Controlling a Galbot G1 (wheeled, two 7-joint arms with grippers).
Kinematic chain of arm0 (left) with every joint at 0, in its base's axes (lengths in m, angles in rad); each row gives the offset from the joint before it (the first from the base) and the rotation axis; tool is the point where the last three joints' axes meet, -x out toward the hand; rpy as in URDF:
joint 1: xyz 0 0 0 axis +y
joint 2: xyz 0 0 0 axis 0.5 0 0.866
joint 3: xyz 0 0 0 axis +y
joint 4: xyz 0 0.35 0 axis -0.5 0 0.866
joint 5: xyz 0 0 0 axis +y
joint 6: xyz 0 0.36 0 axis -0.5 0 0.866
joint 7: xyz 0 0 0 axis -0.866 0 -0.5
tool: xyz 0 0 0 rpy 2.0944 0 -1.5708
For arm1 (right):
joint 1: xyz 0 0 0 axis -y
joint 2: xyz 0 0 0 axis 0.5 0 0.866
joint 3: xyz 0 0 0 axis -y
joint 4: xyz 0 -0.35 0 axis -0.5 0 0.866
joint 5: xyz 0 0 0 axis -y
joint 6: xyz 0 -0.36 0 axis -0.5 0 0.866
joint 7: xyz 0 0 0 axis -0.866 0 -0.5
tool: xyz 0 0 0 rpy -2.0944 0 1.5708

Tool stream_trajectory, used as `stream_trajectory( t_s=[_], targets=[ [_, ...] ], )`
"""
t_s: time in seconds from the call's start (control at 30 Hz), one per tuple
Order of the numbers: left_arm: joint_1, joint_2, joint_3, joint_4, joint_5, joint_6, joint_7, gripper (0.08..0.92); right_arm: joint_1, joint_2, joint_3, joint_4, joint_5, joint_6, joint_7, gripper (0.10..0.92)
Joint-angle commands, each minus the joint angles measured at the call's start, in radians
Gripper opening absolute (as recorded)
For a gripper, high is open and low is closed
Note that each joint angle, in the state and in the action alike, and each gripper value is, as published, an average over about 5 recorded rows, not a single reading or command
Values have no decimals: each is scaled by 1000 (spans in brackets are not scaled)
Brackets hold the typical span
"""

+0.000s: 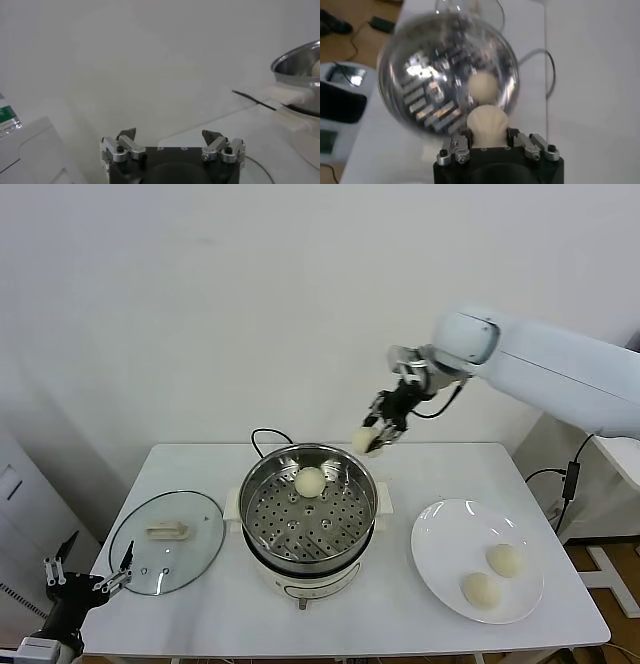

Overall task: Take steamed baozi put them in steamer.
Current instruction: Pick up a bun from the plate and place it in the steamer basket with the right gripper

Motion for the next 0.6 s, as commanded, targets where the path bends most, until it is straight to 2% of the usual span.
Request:
stream_trajectory(
  t_s=[0.03,0.27,0.6],
  targets=[
    [0,-4,0,-3,0,0,0,823,-77,146,-18,90,99,-120,95,433],
    [-1,-17,3,2,0,-4,1,823,-176,244,-3,36,50,-164,174,433],
    [2,-19,14,6,4,-10,2,823,-259,292,1,0,4,-173,301,438]
  ],
)
